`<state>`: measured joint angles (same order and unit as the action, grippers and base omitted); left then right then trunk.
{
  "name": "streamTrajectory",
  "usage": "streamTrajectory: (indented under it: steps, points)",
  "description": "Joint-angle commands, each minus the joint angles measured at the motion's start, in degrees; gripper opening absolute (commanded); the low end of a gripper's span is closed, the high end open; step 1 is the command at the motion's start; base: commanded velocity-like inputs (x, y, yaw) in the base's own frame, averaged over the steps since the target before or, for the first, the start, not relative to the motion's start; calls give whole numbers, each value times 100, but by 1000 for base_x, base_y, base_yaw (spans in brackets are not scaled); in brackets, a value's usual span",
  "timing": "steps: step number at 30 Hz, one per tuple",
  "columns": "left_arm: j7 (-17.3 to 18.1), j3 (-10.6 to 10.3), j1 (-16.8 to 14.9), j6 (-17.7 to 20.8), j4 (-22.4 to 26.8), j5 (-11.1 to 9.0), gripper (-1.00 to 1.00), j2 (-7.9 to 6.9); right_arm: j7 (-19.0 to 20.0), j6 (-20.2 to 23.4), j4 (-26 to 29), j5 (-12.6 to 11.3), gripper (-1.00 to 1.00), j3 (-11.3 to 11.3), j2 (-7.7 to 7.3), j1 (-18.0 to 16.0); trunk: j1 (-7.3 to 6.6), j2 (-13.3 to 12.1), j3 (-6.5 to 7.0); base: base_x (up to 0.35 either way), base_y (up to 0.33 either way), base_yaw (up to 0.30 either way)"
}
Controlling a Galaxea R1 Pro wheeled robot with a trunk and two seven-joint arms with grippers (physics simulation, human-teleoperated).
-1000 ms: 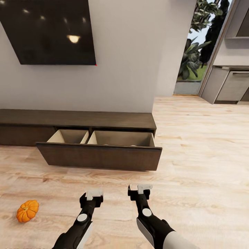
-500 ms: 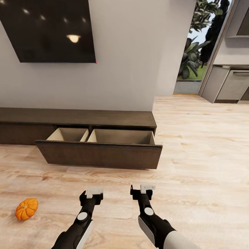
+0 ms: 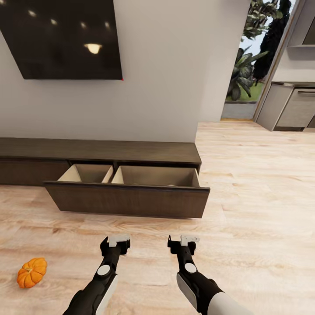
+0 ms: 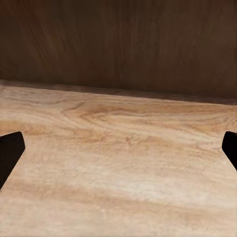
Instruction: Place each of the two pumpkins and all three candles from the living room inside a cabinet in the living room (use any cabinet), then make sure every cabinet is closed, and position the cauldron so it is next to a table in the living room.
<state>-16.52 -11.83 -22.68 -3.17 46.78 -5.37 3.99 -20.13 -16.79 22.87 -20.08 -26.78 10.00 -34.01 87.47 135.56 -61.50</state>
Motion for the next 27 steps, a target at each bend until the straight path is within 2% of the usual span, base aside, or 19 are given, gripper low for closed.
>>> streamTrajectory:
  steps: [1,5,7,10,27]
  points:
    - [0,-1,0,2,2,-3,100,-1,0,5,-1,-2,100,4,0,0,0,0,0,288,165,0]
    - [4,-3,0,8,6,-7,100,-3,-4,5,-19,-58,100,100,0,0,0,0,0,293,170,0]
    - [7,-8,0,7,6,-2,100,-3,-1,1,-25,-199,100,353,0,0,0,0,0,293,169,0]
    - [8,-12,0,4,6,2,100,-3,1,0,-27,-257,100,474,0,0,0,0,0,248,98,0]
    - [17,-76,0,9,-11,27,100,9,8,17,-89,-270,100,516,0,0,0,0,0,259,28,0]
